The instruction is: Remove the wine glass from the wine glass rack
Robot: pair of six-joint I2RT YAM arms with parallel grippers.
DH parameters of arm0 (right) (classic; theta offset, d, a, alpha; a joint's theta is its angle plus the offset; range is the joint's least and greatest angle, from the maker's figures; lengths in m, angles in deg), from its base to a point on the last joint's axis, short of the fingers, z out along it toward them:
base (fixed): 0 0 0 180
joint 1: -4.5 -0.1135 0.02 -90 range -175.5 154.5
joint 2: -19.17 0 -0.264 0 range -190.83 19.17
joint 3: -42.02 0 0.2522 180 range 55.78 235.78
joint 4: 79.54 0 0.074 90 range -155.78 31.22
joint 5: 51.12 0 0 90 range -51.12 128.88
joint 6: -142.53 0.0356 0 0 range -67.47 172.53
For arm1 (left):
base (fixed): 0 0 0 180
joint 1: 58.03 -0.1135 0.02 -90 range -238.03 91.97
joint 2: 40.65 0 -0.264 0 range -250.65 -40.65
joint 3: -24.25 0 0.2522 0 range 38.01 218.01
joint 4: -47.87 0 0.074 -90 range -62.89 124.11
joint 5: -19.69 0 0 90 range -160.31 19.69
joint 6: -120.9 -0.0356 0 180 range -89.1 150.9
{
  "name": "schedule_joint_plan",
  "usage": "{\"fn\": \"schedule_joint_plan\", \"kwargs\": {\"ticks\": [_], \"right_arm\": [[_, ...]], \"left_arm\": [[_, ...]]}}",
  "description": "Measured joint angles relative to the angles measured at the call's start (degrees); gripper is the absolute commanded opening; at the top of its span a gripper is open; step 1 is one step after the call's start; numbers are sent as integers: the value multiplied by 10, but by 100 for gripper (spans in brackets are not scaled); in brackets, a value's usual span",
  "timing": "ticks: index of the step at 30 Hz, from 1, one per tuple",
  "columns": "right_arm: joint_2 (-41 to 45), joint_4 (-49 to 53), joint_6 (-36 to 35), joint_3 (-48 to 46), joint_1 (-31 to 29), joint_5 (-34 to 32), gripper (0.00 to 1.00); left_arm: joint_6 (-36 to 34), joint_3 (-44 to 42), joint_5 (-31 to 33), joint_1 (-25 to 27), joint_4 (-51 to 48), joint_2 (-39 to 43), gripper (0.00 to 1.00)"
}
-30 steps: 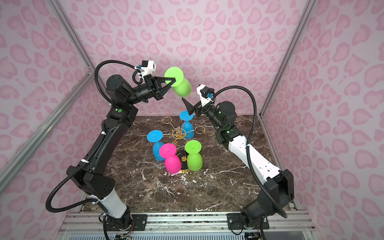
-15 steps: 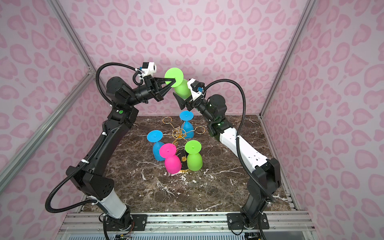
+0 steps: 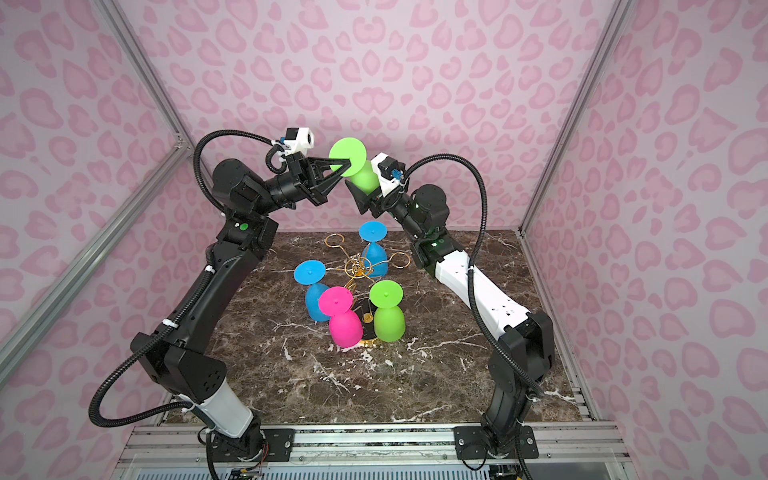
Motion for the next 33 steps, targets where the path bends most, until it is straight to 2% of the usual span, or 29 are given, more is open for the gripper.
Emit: {"fn": "schedule_joint_plan", "kwargs": {"ticks": [11,15,17,23,29,33], "right_arm": [[13,21,-3,-5,-6,0,72],[23,35,-5,-10,-11,-10,70],[30,44,-5,-13,-13,-15,70],[57,70,21,-16,-13,-13,69],[91,117,59,-13,7,-16,66],[107,193,82,15,30,-21,65]], "left_arm": [[16,-1,0,0,13,0,4],[28,-1,0,-1,19,-1,5],[34,-1,-1,-1,22,-2,12],[28,9,0,-3,30,-2,48],[-7,0,-2,-11,25,8,57],[-64,-29,-2,-27,5,25,60]]}}
